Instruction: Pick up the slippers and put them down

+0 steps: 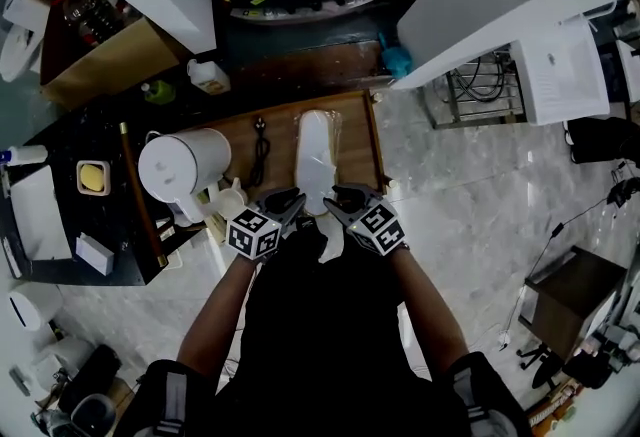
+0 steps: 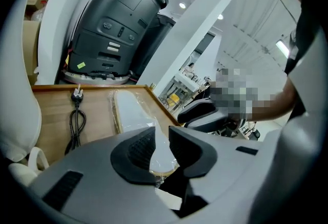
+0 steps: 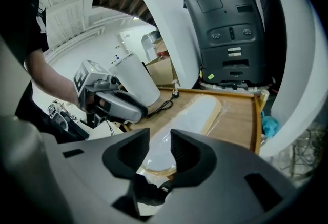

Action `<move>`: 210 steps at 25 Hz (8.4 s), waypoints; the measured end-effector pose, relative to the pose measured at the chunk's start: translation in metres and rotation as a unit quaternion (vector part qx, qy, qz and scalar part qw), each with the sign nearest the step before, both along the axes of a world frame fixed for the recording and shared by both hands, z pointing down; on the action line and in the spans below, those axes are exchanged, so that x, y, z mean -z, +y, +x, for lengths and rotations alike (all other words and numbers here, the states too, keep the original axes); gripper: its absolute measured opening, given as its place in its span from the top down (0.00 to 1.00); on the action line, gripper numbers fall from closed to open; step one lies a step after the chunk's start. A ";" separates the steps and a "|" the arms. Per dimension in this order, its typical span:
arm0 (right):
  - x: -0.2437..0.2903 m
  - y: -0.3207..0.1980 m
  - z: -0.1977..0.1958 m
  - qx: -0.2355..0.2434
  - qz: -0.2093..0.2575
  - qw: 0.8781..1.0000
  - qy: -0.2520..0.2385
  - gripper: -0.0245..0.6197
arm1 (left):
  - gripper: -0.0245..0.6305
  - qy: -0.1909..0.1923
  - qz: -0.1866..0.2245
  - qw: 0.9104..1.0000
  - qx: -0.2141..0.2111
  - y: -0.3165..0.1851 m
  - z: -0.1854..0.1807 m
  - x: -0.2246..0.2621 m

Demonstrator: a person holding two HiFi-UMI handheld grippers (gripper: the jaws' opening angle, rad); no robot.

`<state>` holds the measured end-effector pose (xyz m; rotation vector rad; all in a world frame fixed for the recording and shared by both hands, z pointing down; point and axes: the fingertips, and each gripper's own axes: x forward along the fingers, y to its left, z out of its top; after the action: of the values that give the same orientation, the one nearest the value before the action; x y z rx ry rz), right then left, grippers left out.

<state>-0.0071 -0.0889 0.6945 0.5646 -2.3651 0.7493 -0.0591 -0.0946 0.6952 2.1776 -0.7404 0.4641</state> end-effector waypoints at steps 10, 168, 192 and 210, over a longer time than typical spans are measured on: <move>-0.050 -0.016 0.006 -0.029 -0.044 0.998 0.020 0.57 | 0.65 -0.030 -0.035 0.999 0.009 -0.013 -0.006 -0.053; 0.193 0.014 -0.004 -0.078 0.085 0.985 -0.132 0.54 | 0.58 0.041 0.130 0.987 0.086 0.019 -0.004 0.191; 0.123 0.001 -0.002 -0.073 0.038 0.992 -0.097 0.54 | 0.58 0.034 0.070 0.994 0.079 0.007 -0.002 0.121; 0.031 -0.009 -0.002 -0.076 -0.027 0.994 -0.081 0.54 | 0.58 0.013 0.008 0.997 0.077 -0.004 -0.002 0.033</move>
<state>-0.0087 -0.0975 0.6633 0.6897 -2.4610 0.9550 -0.0609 -0.0991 0.6619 2.1174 -0.8922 0.3515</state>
